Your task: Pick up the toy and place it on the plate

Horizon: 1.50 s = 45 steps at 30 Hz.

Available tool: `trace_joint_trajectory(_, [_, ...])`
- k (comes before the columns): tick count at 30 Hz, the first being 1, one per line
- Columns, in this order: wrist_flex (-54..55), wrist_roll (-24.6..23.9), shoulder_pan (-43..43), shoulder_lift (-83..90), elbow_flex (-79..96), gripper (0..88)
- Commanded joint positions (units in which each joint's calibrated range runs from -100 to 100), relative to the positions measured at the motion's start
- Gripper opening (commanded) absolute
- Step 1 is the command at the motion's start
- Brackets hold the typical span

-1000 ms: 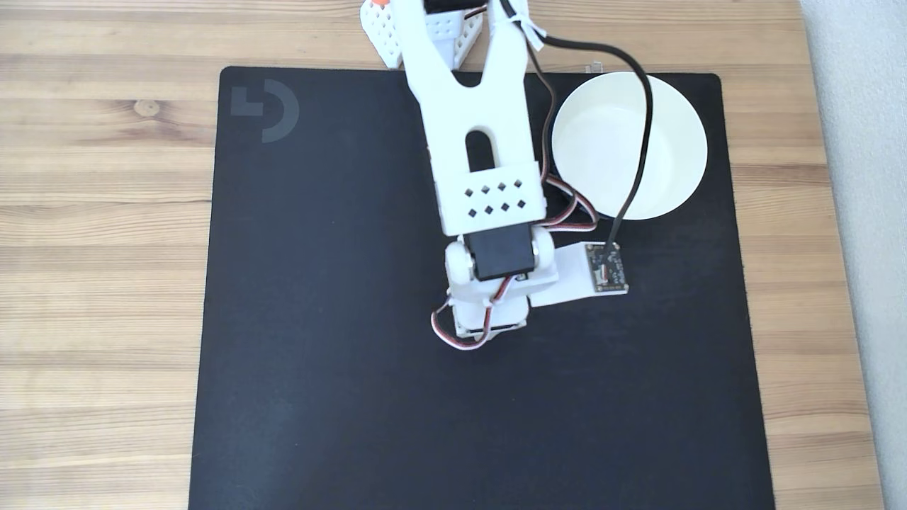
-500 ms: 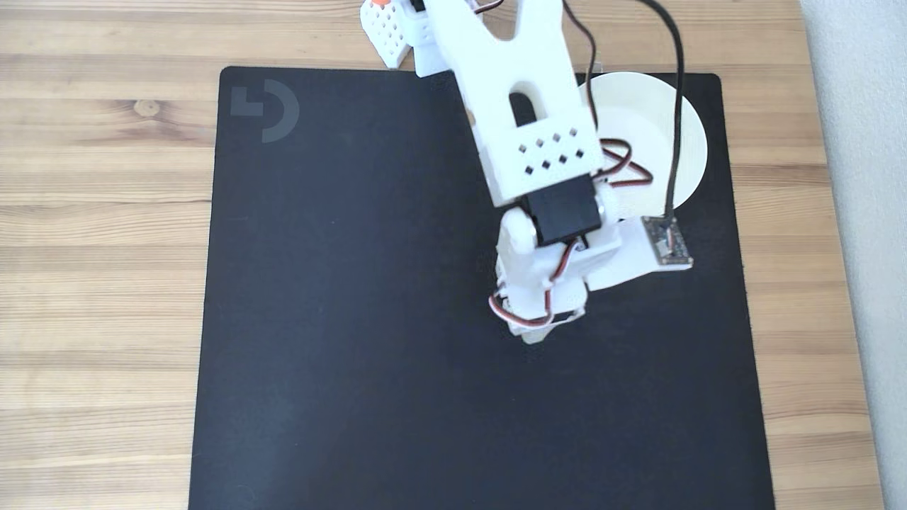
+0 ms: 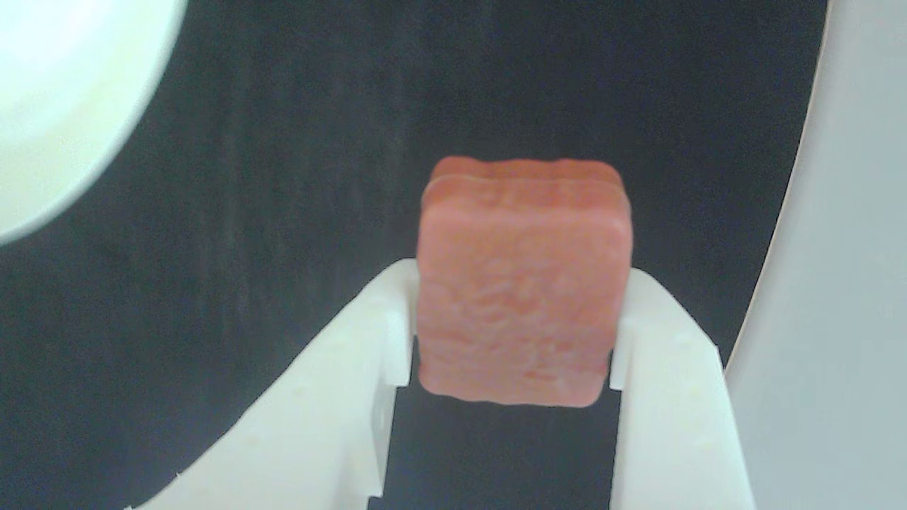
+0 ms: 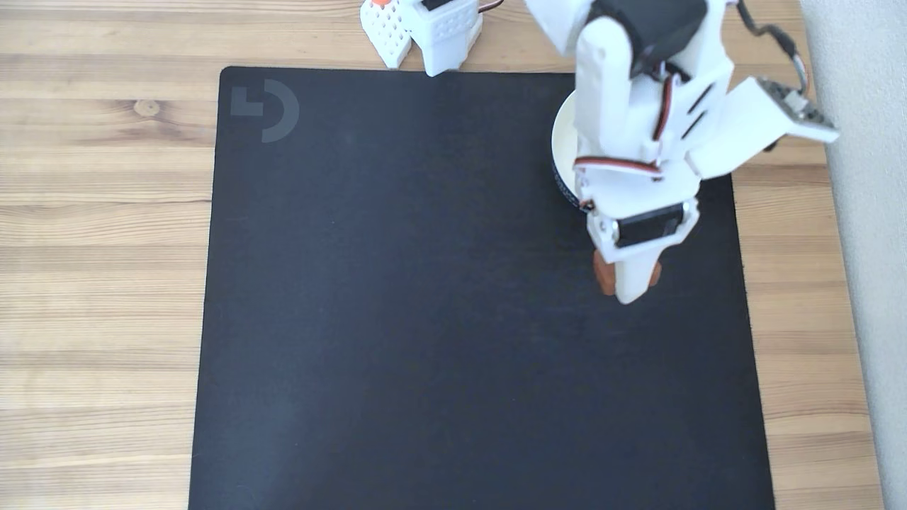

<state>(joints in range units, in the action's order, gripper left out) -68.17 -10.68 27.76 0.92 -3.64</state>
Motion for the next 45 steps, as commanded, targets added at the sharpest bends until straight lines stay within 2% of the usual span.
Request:
trace_joint_trajectory(1, [7.5, -2.5, 5.6, 7.2, 7.3, 2.4])
trace_joint_trajectory(5, [13.4, -5.4, 10.0, 12.0, 16.4, 2.5])
trace_joint_trajectory(15, [13.8, -10.6, 18.5, 19.8, 32.2, 2.5])
trace_joint_trajectory(27, [18.1, -14.9, 20.5, 30.0, 51.1, 2.5])
trace_joint_trajectory(34, [18.1, -15.1, 20.2, 31.9, 53.6, 2.9])
trace_joint_trajectory(37, [18.1, -14.8, 20.3, 31.9, 53.6, 10.9])
trace_joint_trajectory(39, [17.5, -14.6, 20.7, 31.9, 53.7, 29.7])
trace_joint_trajectory(40, [17.4, -14.5, 20.9, 31.9, 53.7, 32.6])
trace_joint_trajectory(45, [18.0, -14.6, 21.3, 31.9, 53.7, 28.7])
